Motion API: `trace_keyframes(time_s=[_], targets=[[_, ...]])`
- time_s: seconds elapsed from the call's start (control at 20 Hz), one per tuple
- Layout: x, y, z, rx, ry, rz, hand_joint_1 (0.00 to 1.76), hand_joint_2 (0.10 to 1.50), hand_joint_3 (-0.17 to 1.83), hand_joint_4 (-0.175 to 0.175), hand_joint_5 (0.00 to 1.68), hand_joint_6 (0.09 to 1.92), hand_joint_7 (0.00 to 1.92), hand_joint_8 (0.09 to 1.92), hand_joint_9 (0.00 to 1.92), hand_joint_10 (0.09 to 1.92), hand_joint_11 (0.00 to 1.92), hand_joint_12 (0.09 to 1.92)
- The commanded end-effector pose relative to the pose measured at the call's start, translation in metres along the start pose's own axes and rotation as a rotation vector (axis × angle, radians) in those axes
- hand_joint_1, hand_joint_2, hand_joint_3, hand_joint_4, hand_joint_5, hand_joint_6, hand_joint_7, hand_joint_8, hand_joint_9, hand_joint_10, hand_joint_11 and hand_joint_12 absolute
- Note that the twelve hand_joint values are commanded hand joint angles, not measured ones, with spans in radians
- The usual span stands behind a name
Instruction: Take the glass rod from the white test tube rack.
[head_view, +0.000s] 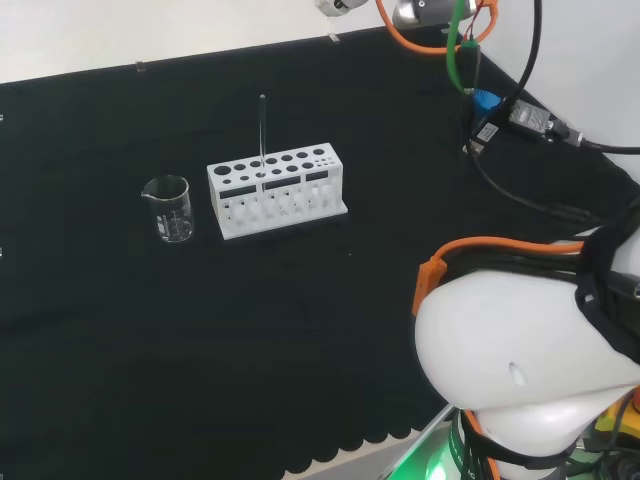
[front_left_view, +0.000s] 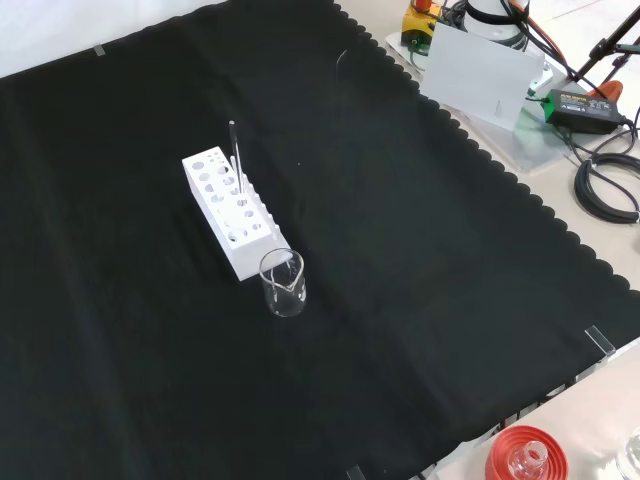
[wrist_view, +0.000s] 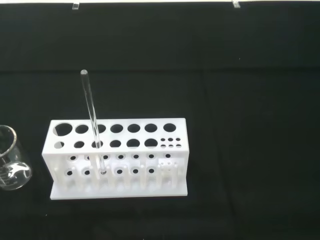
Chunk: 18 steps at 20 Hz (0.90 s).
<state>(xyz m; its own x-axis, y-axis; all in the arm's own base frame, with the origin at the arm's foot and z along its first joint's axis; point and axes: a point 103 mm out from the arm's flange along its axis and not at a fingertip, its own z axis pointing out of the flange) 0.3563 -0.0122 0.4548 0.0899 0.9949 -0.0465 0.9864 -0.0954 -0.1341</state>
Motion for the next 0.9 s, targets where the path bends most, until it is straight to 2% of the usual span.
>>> trace_keyframes(time_s=[0.05,0.55,0.9], targets=[[0.0,0.021,0.009,0.02,0.003,-0.013,0.57,1.1,-0.09,-0.07,0.32,0.09,0.24,0.83,0.43,0.88,0.31,1.4],[0.007,0.05,0.033,0.081,0.002,-0.042,0.55,1.11,-0.1,-0.068,0.33,0.09,0.25,0.83,0.44,0.87,0.33,1.39],[0.014,0.066,0.048,0.117,0.025,-0.067,0.55,1.11,-0.1,-0.067,0.33,0.09,0.25,0.83,0.45,0.87,0.34,1.39]])
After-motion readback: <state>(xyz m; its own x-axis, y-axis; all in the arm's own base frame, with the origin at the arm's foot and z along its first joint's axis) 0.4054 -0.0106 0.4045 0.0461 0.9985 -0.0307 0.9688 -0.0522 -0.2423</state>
